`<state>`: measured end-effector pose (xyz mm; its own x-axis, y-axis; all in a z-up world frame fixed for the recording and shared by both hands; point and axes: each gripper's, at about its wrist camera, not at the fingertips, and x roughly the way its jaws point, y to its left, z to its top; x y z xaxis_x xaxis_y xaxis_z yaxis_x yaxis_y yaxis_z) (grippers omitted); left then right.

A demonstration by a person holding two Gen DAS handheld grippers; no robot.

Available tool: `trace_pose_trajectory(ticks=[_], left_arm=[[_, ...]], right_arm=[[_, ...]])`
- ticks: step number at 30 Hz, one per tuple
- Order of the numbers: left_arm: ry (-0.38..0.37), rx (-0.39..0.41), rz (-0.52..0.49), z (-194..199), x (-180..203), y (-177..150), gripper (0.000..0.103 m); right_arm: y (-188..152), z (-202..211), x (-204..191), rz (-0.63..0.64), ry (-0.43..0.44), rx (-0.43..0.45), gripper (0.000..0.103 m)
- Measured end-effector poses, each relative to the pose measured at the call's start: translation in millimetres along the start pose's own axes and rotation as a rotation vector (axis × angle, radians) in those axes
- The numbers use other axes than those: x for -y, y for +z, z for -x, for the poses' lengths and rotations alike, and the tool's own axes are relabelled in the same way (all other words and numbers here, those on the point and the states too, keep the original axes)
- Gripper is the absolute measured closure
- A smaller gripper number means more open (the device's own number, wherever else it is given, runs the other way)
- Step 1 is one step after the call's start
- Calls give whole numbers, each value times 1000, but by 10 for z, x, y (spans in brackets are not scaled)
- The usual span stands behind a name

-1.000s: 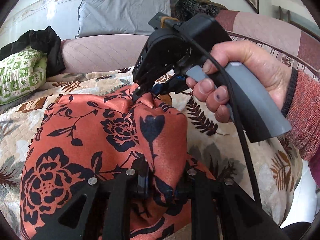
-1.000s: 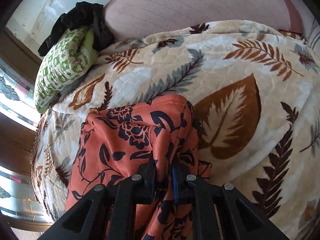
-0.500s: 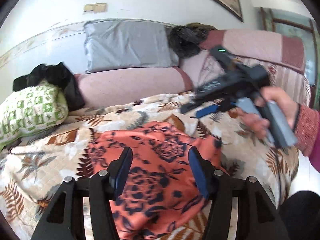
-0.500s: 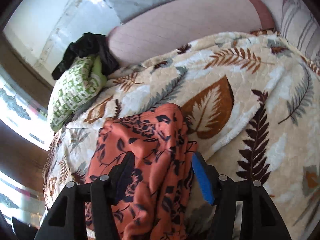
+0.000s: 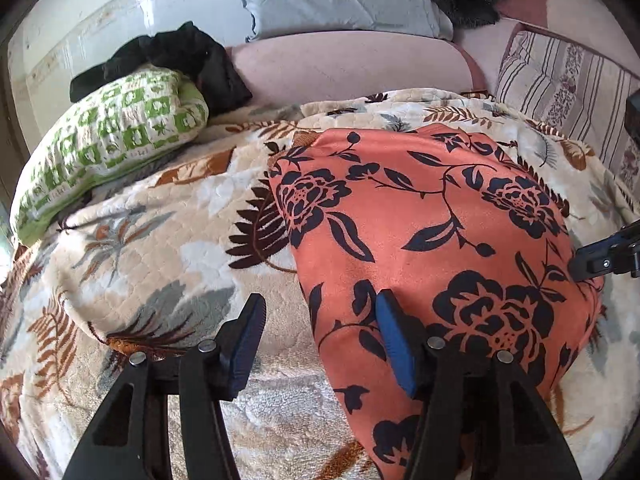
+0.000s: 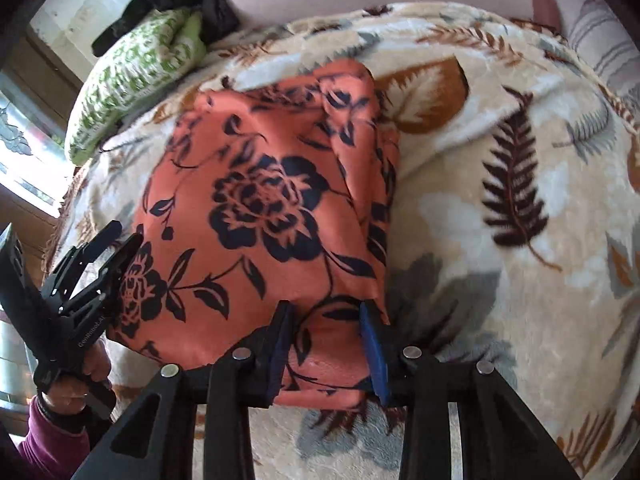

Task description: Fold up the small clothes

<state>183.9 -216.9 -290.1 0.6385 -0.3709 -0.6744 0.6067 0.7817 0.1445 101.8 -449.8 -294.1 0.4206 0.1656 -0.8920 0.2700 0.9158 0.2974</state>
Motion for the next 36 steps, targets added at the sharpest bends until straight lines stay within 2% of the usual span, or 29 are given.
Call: trace_pose_trajectory(ticks=[3, 5, 7, 10, 12, 15, 16, 18, 19, 22, 23, 26, 29, 31, 34, 35, 36], left_arm=[[13, 2, -41, 87, -5, 24, 46], [-35, 18, 46, 151, -154, 55, 46], [-90, 62, 133, 240, -285, 94, 46], [-120, 125, 138, 348, -279, 142, 46], [-146, 133, 112, 349, -191, 144, 46], [-141, 24, 40, 157, 6, 86, 46], [-128, -13, 20, 76, 63, 38, 46], [-114, 6, 0, 44, 112, -24, 46], [-109, 5, -11, 47, 126, -26, 46], [-107, 11, -26, 97, 126, -51, 46], [-114, 16, -20, 121, 108, -55, 46], [-155, 18, 47, 192, -12, -67, 46], [-159, 43, 40, 265, -46, -97, 46], [-147, 46, -4, 269, -3, -133, 46], [-150, 43, -5, 250, -14, -152, 46], [-162, 41, 0, 244, -34, -146, 46], [-181, 39, 9, 243, -59, -135, 46]], right_arm=[[0, 77, -53, 40, -19, 23, 66], [105, 176, -151, 65, -32, 38, 65], [264, 308, -293, 104, -31, 89, 65], [585, 378, -446, 123, -34, 154, 65], [840, 251, -484, 98, -23, 145, 65], [1180, -109, -456, 37, -8, 81, 65], [1282, -265, -418, 20, -39, 56, 66], [1438, -600, -360, -18, -109, 11, 67], [1498, -729, -300, -44, -99, -9, 67], [1616, -690, -310, -68, -100, 35, 67], [1648, -632, -367, -61, -79, 61, 63], [1747, -440, -649, -30, 114, 99, 63], [1780, -423, -1145, 93, 194, 90, 63], [1808, -601, -1373, 123, 215, 39, 64], [1844, -1108, -1477, 110, 145, -68, 65], [1840, -1220, -1478, 113, 136, -72, 65], [1846, -1210, -1474, 114, 149, -39, 65]])
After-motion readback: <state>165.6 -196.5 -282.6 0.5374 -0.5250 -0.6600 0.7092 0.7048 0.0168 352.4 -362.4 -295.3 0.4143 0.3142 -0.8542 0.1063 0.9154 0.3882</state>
